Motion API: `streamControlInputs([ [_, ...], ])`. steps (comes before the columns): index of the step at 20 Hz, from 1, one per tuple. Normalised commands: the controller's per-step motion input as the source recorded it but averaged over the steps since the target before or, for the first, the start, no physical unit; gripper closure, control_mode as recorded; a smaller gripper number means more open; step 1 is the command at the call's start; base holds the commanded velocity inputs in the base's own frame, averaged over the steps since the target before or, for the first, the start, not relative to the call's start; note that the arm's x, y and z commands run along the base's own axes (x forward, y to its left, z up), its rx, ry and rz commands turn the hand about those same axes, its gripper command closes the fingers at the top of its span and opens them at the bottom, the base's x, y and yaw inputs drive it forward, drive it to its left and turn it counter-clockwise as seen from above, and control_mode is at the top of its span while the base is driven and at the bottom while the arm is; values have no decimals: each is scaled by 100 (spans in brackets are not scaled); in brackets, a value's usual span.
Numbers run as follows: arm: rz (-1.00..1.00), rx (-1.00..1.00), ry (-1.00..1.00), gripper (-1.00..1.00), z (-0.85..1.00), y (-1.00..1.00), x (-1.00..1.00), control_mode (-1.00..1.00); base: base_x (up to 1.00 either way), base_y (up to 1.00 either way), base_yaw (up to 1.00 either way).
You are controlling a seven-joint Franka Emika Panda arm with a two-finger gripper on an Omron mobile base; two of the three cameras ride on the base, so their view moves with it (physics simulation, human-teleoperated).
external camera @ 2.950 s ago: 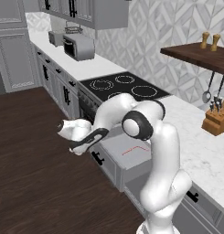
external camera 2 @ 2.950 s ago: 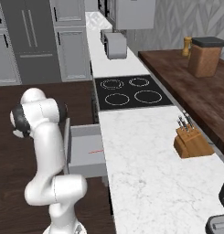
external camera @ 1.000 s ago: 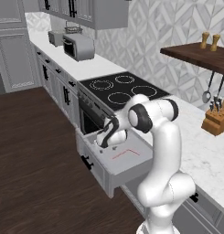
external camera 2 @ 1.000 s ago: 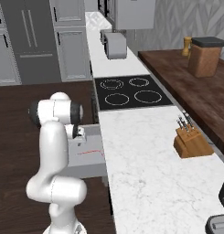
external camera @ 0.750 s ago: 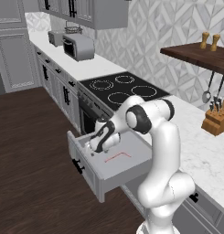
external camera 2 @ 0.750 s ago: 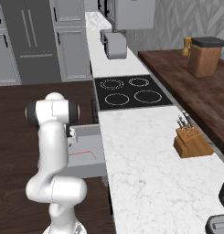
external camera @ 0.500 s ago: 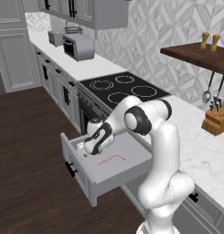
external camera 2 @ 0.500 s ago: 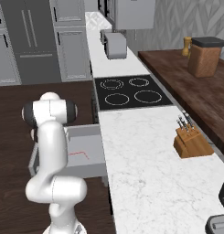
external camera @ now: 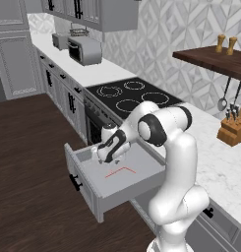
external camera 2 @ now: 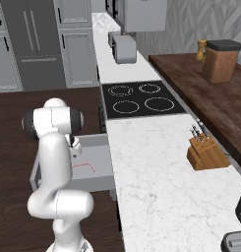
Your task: Take a straw from the drawer in front and place it inside the glass cup on the dining counter.
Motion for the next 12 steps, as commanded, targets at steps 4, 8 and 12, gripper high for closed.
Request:
streamControlInputs([
  [4,-37,0,0,-100,0,-61,0,-100,0,0,0],
  [8,-29,0,2,-100,-2,-47,0,-100,0,0,0],
  [12,-23,0,4,-100,-11,-33,1,-100,0,0,0],
])
